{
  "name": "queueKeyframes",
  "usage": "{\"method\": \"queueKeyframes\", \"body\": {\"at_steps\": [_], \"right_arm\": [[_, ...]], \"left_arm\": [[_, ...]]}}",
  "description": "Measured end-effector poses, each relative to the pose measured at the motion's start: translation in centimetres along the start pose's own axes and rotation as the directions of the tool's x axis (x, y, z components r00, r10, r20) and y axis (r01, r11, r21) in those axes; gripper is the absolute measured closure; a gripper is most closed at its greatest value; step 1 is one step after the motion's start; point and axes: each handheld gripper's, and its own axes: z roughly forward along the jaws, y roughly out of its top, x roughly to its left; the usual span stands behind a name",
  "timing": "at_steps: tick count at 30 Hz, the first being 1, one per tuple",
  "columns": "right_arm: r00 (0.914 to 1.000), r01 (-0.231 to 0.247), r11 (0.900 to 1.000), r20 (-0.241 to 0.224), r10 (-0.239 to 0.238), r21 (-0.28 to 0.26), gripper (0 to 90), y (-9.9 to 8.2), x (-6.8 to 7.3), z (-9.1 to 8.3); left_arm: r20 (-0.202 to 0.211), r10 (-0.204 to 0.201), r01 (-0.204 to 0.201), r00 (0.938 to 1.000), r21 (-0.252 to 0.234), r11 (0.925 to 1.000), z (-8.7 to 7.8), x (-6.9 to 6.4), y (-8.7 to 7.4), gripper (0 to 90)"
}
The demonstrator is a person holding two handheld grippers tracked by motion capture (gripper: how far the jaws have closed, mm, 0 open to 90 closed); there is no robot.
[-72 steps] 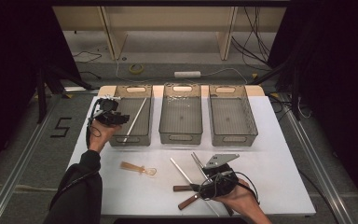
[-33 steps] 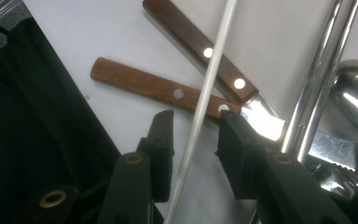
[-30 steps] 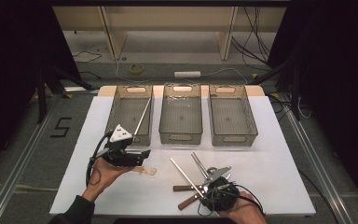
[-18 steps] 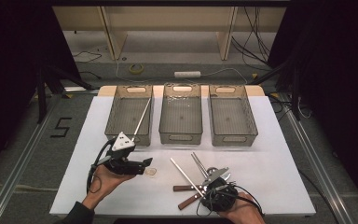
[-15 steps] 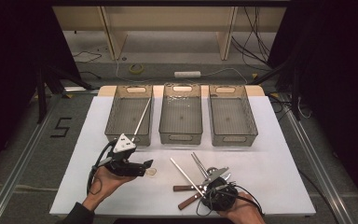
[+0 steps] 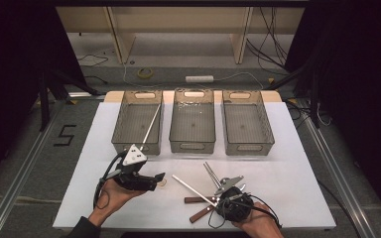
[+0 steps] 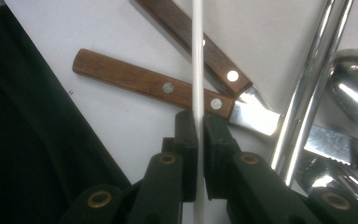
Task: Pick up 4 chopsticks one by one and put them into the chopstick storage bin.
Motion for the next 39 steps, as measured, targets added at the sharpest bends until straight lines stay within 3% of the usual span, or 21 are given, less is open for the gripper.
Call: {"method": "queueKeyframes", "body": {"at_steps": [11, 19, 23, 24, 25, 27, 30, 32, 35, 36, 39], "right_arm": [[0.999, 0.044, 0.9989, 0.007, -0.044, -0.015, 86.8, 0.7, -0.5, -1.0], [0.9964, 0.085, 0.9955, 0.011, -0.084, -0.043, 86.8, 1.4, -0.9, -2.1], [0.995, 0.1, 0.9938, 0.008, -0.1, -0.049, 86.8, 1.7, -0.9, -2.3], [0.9921, 0.125, 0.9912, -0.001, -0.125, -0.043, 86.9, 1.8, -1.0, -2.3], [0.9939, 0.11, 0.993, -0.003, -0.111, -0.041, 86.8, 1.9, -0.9, -2.4], [0.99, 0.141, 0.9892, -0.004, -0.141, -0.04, 86.9, 2.0, -1.0, -2.4], [0.9885, 0.151, 0.9878, -0.004, -0.151, -0.04, 86.9, 2.2, -1.0, -2.7], [0.9859, 0.167, 0.985, -0.007, -0.167, -0.045, 86.9, 2.4, -1.0, -2.8], [0.9877, 0.155, 0.9871, -0.015, -0.156, -0.041, 86.9, 2.7, -0.9, -3.0], [0.9827, 0.184, 0.9818, -0.012, -0.185, -0.046, 86.9, 2.8, -1.0, -2.9], [0.9781, 0.206, 0.9775, -0.017, -0.207, -0.044, 86.9, 2.9, -0.9, -3.0]], "left_arm": [[0.041, 0.05, -0.05, 0.9979, 0.016, 0.9986, 0.7, -1.2, 0.2, 19.4], [0.095, 0.133, -0.137, 0.9865, 0.032, 0.9901, 1.8, -2.8, 0.7, 20.7], [0.127, 0.184, -0.192, 0.9746, 0.052, 0.98, 2.5, -3.8, 1.1, 21.3], [0.139, 0.199, -0.209, 0.97, 0.059, 0.9761, 2.7, -4.0, 1.2, 22.2], [0.149, 0.214, -0.226, 0.9653, 0.065, 0.972, 2.9, -4.2, 1.3, 22.8], [0.161, 0.246, -0.261, 0.9558, 0.079, 0.9621, 3.4, -4.6, 1.4, 23.2], [0.179, 0.279, -0.3, 0.9435, 0.102, 0.9486, 4.1, -4.9, 1.4, 24.0], [0.174, 0.292, -0.314, 0.9404, 0.111, 0.943, 4.4, -5.0, 1.3, 24.1], [0.179, 0.305, -0.328, 0.9353, 0.115, 0.9376, 4.9, -5.0, 1.4, 25.2], [0.179, 0.316, -0.339, 0.9317, 0.116, 0.9336, 5.0, -5.0, 1.5, 25.4], [0.196, 0.336, -0.363, 0.9213, 0.121, 0.9241, 5.1, -5.2, 1.7, 27.3]]}}
